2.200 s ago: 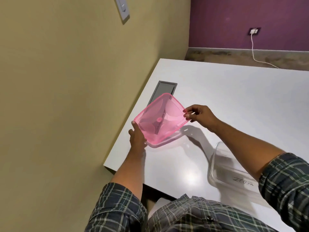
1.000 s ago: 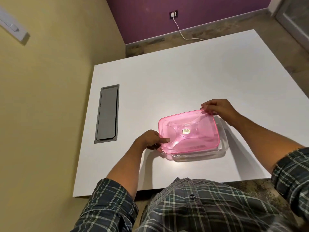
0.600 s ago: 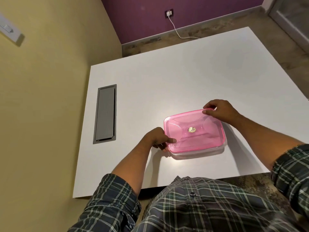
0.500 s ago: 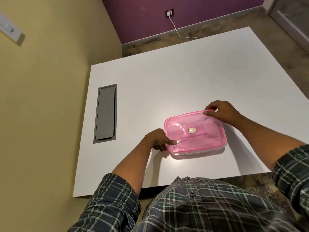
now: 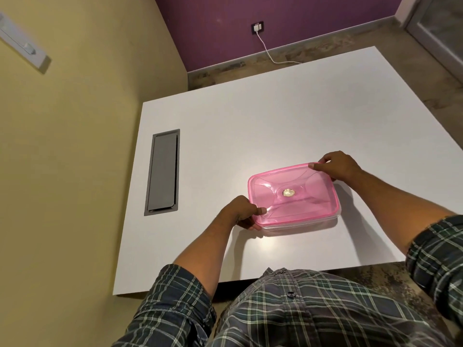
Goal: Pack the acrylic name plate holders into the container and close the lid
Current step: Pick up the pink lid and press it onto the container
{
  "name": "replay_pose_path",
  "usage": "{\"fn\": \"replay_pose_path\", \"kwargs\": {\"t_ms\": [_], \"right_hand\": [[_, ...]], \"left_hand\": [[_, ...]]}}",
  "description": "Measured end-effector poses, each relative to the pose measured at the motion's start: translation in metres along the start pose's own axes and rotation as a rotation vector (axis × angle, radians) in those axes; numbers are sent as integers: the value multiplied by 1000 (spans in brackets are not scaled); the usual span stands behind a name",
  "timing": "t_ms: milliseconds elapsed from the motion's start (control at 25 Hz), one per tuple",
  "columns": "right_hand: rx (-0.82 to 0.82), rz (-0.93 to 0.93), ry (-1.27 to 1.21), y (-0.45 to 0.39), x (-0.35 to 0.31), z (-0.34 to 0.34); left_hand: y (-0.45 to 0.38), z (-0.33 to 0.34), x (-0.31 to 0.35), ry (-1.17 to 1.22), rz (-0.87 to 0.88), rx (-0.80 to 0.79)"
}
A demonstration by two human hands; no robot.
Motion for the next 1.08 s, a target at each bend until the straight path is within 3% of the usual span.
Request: {"fn": "replay_pose_path", "kwargs": {"t_ms": [200,520,680,1080], "right_hand": [[55,14,-197,-4,-17,3],[60,36,-190,-11,-22,3],[156,-37,-201,-10,-34,-7],[113,-11,-46,-12,-19,2]], "left_hand": [[6,-30,16,-73,42,132],[16,-55,30,-289,97,361],[16,-61,35,-289,118,383],[9,-38,35,-518,86,290]]}}
Point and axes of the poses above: each hand's wrist, its own y-axis away from the middle knuckle, its own z-axis out of the palm, x = y × z, the point moved 10 cm from there along -y, towards the middle knuckle, and after that the axes turned 2 degrees about -x, right-handed, at the moved point
